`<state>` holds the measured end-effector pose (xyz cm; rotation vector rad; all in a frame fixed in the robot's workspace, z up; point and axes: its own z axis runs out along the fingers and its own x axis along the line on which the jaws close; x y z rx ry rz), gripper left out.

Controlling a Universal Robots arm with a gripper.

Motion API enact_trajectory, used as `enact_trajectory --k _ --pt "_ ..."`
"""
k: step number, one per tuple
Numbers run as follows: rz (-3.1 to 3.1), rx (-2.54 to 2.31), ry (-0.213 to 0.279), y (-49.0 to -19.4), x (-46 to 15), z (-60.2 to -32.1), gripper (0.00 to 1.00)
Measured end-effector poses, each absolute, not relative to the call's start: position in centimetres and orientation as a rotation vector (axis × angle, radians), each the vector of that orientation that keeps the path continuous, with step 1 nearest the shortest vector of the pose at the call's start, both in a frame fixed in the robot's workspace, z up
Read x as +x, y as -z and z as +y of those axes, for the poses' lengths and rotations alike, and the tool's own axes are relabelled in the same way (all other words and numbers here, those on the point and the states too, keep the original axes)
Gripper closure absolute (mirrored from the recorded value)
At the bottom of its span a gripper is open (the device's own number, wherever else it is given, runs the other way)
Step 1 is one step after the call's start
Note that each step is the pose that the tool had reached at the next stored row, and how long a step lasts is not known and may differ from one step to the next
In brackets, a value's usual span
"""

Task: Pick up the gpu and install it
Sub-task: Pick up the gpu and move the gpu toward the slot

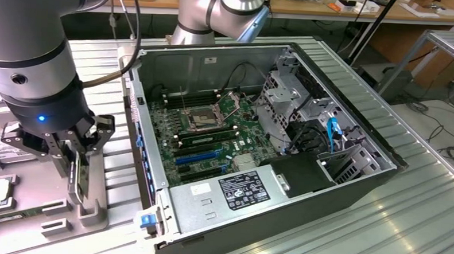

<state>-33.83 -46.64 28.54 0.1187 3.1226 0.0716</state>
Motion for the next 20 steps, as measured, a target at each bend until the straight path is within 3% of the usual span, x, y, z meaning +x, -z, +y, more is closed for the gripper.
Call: enact_trajectory --k 10,20 --pt "3.123 0.119 -0.072 -29.1 -33.8 -46.6 0.73" --pt "3.125 0.119 -0.072 -31.7 -33.8 -46.6 0.73"
